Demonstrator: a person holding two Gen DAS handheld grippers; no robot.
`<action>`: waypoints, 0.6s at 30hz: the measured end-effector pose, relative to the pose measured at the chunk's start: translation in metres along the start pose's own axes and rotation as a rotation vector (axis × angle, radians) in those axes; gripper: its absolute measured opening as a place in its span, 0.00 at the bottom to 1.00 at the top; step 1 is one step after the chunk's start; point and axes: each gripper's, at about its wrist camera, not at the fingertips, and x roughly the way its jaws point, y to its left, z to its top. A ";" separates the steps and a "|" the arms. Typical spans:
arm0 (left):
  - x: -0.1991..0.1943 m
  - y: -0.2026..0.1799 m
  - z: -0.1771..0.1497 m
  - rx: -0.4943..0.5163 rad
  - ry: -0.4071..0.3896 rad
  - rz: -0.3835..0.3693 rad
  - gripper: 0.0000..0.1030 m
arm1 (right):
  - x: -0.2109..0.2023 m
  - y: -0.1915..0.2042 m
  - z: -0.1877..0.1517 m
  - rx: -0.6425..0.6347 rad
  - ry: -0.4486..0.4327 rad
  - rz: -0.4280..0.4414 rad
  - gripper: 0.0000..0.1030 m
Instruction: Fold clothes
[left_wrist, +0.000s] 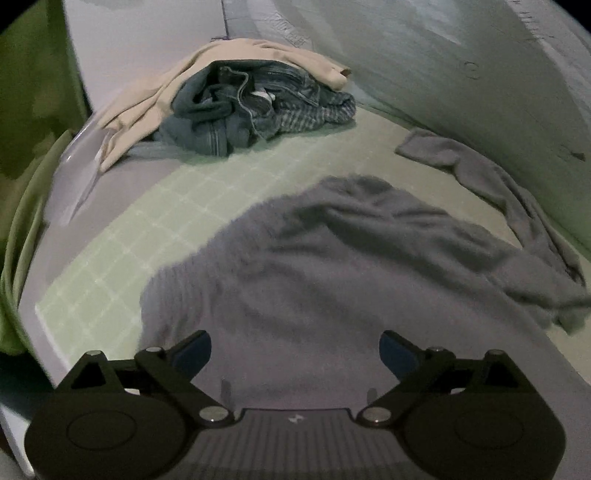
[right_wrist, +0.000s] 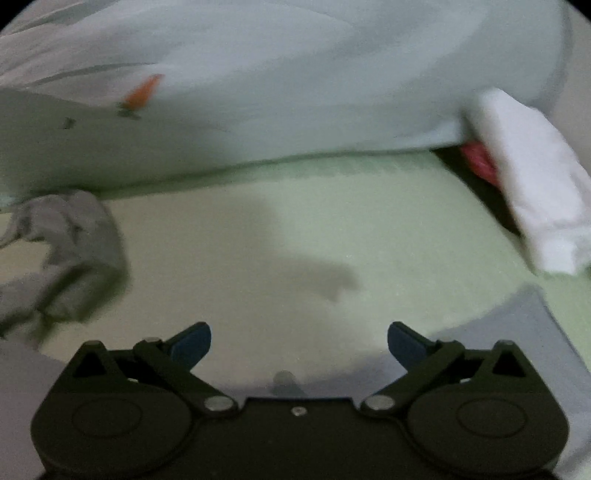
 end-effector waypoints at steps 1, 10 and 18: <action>0.008 0.003 0.009 0.003 0.002 -0.002 0.95 | 0.005 0.014 0.007 -0.013 -0.005 0.013 1.00; 0.089 0.002 0.073 0.053 0.061 0.001 0.95 | 0.059 0.133 0.070 -0.217 -0.013 0.047 1.00; 0.122 0.003 0.078 0.075 0.073 -0.032 1.00 | 0.125 0.207 0.095 -0.381 0.065 0.053 0.99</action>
